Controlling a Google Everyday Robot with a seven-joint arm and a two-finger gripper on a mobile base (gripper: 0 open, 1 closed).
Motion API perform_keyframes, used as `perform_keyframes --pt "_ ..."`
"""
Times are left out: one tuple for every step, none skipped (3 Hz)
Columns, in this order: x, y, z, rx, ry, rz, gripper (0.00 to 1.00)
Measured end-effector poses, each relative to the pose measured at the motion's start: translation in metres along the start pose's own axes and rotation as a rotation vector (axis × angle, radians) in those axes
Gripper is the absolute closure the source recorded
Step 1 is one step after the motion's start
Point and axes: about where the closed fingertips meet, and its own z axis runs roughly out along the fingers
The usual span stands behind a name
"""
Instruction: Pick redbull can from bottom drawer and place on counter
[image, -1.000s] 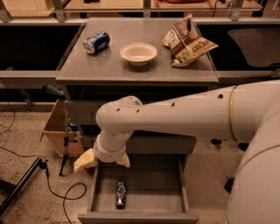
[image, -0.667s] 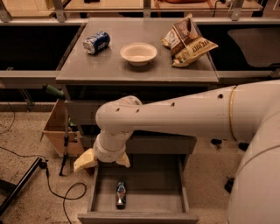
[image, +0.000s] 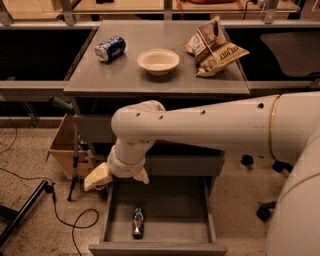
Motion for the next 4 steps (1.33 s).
perform_keyframes --pt "-0.018 0.016 0.038 -0.049 0.03 -0.024 0.0" --pt "-0.033 0.036 0.109 -0.141 0.062 -0.006 0.0" --pt "-0.041 0.054 0.19 -0.22 0.056 0.05 0.0" --pt "-0.038 0.061 0.276 -0.248 0.048 0.096 0.0"
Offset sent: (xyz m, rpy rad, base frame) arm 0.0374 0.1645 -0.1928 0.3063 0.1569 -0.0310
